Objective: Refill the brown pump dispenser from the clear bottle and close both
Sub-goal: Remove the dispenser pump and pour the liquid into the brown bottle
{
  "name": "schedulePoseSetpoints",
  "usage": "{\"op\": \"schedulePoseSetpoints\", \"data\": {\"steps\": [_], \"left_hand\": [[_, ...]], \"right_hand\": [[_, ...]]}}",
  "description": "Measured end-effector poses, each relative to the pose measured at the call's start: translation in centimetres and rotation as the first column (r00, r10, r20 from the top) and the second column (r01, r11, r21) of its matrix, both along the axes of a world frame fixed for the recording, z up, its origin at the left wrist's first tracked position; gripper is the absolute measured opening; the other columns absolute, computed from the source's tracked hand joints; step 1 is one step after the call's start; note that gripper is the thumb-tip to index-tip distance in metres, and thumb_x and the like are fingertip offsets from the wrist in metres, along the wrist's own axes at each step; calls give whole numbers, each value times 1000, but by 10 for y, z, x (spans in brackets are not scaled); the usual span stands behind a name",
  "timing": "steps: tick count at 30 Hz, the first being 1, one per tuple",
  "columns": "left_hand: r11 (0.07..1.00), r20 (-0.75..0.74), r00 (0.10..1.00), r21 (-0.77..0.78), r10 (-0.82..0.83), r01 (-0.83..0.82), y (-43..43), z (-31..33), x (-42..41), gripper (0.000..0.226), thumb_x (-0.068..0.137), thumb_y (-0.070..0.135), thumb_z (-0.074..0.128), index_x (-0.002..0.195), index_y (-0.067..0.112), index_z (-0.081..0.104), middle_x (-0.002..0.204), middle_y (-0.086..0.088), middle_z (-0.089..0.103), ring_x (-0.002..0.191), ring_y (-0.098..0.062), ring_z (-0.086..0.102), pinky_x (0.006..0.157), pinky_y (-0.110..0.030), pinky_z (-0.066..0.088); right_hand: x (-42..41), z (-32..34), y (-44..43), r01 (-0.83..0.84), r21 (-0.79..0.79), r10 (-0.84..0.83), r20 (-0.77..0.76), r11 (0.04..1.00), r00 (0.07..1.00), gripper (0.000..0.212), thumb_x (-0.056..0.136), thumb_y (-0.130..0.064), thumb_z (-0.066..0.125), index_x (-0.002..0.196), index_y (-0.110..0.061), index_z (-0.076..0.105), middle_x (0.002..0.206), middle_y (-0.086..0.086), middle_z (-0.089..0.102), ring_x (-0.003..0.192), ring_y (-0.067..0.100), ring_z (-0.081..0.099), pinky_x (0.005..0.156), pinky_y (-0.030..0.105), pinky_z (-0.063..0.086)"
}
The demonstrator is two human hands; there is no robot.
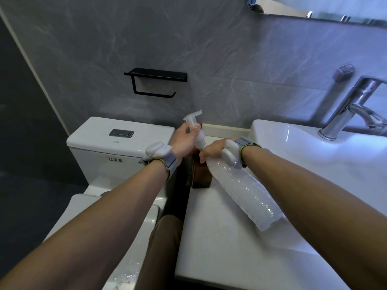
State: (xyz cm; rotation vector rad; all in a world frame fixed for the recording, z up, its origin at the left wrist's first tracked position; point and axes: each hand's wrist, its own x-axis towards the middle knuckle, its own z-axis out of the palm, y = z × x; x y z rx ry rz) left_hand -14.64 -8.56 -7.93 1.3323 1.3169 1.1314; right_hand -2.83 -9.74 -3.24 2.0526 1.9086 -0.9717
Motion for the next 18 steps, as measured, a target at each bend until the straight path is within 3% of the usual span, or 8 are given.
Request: {"op": "schedulePoseSetpoints", "data": {"steps": [3, 8, 12, 18], "left_hand": [[1000, 12, 1000, 2, -1, 1, 0, 1, 0, 40, 98, 40, 45, 125, 12, 52, 106, -4, 60, 97, -21, 60, 81, -32, 48], [1000, 3, 1000, 8, 3, -3, -1, 2, 1, 40, 98, 39, 45, 127, 12, 52, 108, -4, 59, 99, -20, 58, 85, -32, 48], [1000, 26, 1000, -19, 7, -7, -1, 3, 2, 40, 98, 39, 45, 129, 13, 51, 107, -3, 59, 97, -19, 58, 81, -31, 47], [1000, 12, 1000, -14, 6, -6, 0, 1, 1, 41, 98, 38, 45, 129, 11, 52, 108, -4, 59, 96, -19, 58, 82, -31, 48]], "right_hand": [[0, -1, 1, 3, 3, -3, 2, 1000, 1000, 39, 81, -42, 62, 104, -12, 54, 109, 14, 59, 108, 31, 57, 102, 41, 43], [1, 0, 0, 7, -4, -7, -13, 1000, 1000, 39, 83, -40, 61, 107, -11, 52, 112, 16, 59, 106, 31, 57, 102, 42, 43], [2, 0, 2, -18, 4, 18, -12, 1000, 1000, 36, 84, -41, 61, 104, -13, 49, 105, 14, 55, 97, 28, 53, 90, 37, 42], [6, 5, -1, -42, 4, 42, -27, 999, 999, 33, 86, -39, 59, 103, -12, 50, 104, 14, 53, 97, 28, 52, 91, 34, 42]]}}
